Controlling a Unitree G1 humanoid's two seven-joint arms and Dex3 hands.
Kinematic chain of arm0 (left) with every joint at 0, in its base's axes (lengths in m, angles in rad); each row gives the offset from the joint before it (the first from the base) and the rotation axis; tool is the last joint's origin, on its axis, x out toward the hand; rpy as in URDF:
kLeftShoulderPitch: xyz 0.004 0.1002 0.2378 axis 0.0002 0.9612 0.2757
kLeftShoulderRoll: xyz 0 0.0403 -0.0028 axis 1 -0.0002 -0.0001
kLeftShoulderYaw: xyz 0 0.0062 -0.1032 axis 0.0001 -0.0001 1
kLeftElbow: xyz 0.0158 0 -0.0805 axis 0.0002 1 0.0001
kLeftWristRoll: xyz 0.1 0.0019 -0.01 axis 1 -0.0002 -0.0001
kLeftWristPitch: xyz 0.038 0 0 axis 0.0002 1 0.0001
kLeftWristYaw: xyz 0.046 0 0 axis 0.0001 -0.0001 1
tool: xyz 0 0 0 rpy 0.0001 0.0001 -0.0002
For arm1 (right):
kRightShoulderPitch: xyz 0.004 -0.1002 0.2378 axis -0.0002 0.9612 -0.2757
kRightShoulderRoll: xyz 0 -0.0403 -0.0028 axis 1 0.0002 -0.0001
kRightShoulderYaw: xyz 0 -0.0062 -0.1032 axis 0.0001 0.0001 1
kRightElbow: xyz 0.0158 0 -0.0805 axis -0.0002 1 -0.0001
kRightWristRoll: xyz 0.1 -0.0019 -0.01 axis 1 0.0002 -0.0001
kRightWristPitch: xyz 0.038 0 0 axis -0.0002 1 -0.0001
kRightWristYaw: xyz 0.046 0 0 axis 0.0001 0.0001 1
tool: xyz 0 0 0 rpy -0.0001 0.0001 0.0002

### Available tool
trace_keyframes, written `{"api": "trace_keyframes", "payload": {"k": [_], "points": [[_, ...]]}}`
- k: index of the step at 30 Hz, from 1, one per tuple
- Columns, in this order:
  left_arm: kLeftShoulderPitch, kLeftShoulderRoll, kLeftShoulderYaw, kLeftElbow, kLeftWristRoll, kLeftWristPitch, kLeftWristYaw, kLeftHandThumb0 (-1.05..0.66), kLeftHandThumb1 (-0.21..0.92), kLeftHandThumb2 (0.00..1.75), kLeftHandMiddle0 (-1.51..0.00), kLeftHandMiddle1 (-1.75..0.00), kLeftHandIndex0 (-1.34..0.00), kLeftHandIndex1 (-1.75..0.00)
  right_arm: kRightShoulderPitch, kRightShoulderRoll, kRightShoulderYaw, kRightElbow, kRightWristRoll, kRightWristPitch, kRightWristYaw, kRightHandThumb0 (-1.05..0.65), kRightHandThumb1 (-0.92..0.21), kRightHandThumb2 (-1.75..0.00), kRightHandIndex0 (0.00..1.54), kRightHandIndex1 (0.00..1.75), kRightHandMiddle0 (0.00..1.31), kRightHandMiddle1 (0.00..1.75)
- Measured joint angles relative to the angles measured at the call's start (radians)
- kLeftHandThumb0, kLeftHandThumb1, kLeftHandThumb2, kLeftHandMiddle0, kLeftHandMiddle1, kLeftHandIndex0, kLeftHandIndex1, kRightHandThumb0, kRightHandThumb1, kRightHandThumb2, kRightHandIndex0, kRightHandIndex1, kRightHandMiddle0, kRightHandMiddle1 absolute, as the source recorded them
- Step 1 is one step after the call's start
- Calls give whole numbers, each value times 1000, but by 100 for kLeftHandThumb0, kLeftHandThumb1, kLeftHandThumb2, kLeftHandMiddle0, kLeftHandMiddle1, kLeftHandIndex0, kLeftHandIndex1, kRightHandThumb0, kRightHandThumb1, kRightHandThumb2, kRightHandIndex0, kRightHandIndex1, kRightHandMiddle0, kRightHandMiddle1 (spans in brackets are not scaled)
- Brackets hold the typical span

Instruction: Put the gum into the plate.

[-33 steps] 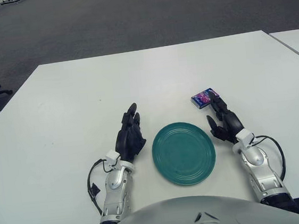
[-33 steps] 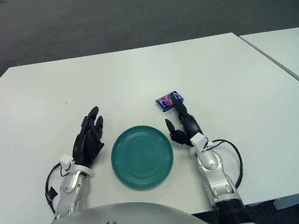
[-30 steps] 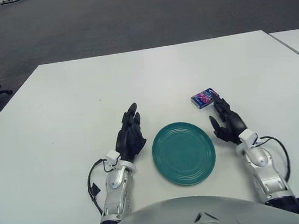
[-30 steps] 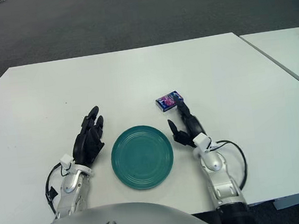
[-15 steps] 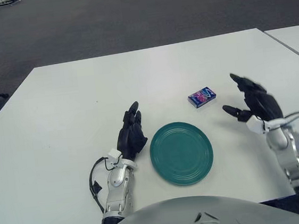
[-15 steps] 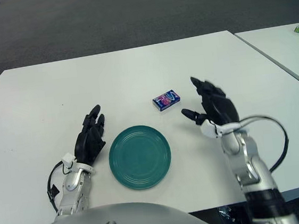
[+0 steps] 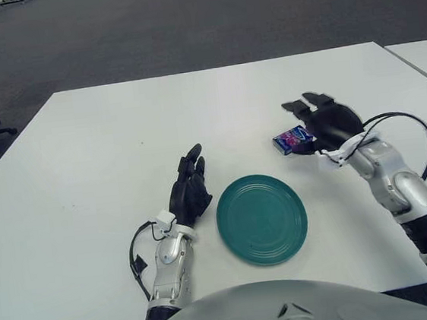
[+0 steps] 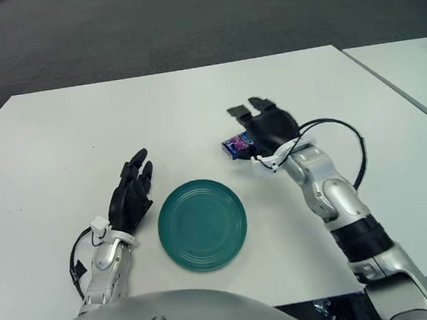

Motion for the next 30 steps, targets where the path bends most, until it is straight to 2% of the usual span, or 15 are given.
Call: {"api": "trace_keyframes", "payload": {"k": [8,20,30], "points": [[6,0,-4,-15,1,7,13,-101,92,91,-22,-1,0,-61,-62,6,60,193,12,-59,-19,-82,-92,-46,19,0,0,51],[8,0,-9,-24,-4,16,13,-102,92,90,-21,0,0,-58,-174,5,147,302,14,-126,42,-76,-92,-37,21,1,0,51],[13,0,-14,-27,-37,18,8,-102,92,89,-21,0,0,-59,-266,11,188,480,52,-178,58,-76,-92,-35,22,1,0,50]]}}
